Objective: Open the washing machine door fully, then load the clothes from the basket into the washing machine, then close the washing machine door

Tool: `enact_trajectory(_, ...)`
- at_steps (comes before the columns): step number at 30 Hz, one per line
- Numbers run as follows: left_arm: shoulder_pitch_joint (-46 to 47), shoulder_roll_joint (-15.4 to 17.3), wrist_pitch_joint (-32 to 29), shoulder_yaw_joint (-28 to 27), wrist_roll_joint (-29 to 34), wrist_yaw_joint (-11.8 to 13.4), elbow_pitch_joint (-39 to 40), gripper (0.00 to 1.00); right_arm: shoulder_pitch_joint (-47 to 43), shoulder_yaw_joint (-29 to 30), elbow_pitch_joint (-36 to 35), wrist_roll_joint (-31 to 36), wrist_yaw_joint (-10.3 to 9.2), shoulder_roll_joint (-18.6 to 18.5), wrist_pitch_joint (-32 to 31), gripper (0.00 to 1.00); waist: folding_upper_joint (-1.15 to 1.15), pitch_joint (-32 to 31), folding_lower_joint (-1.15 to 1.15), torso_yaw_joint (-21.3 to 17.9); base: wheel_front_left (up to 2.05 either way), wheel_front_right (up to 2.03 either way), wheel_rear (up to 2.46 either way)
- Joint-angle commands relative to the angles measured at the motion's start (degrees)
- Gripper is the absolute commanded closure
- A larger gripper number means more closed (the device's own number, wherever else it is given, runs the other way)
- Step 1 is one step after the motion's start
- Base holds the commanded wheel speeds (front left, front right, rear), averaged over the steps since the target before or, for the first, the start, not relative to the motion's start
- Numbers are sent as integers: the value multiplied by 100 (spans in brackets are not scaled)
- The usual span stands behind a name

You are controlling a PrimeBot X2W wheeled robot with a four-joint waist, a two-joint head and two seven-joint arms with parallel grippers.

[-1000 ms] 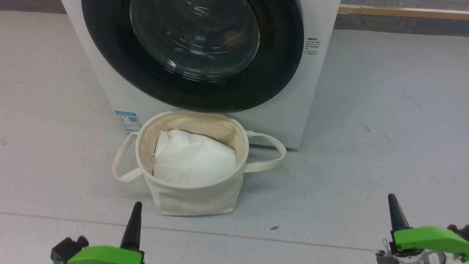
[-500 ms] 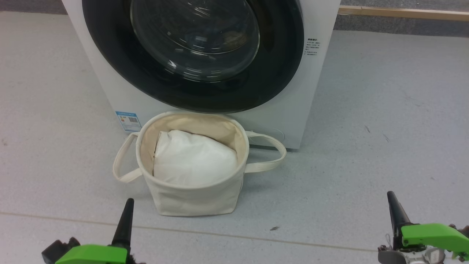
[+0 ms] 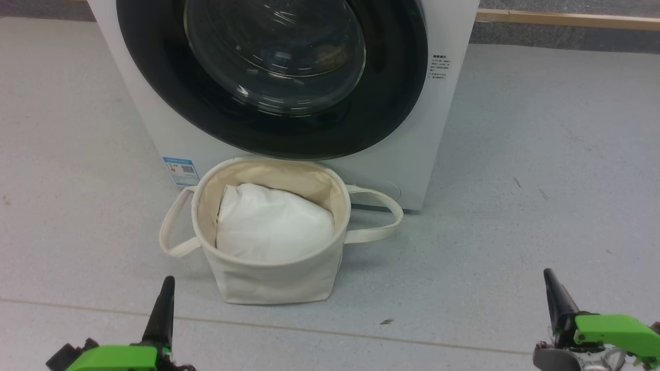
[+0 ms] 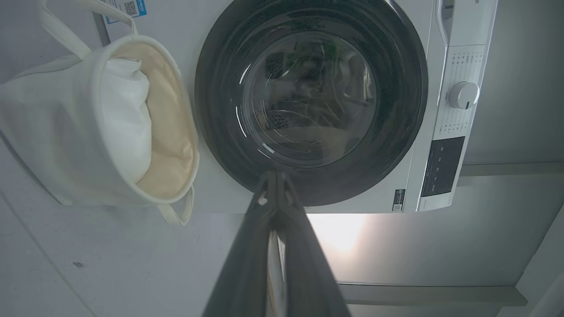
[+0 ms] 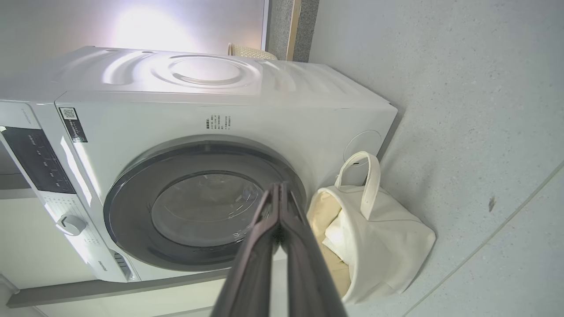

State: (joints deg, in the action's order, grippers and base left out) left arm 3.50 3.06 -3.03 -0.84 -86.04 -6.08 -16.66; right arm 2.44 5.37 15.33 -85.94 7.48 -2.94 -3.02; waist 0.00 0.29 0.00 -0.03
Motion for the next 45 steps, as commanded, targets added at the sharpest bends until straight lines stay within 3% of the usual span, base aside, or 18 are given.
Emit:
enact_trajectory(1, 251, 86, -60, -228, -139, -61, 234, 100, 308, -78, -169, -156, 1, -100, -58, 100, 0, -1, 0, 1, 0, 0, 0)
enact_trajectory(11, 257, 85, -233, -427, -730, -141, 267, 100, 361, -28, -139, -742, 1, -98, -232, 100, 0, -11, 0, 3, 0, 0, 0)
enact_trajectory(45, 261, 48, -275, -479, -686, -141, 265, 100, 366, 25, -136, -697, 1, -61, -275, 100, 0, -11, 0, 3, 0, 0, 0)
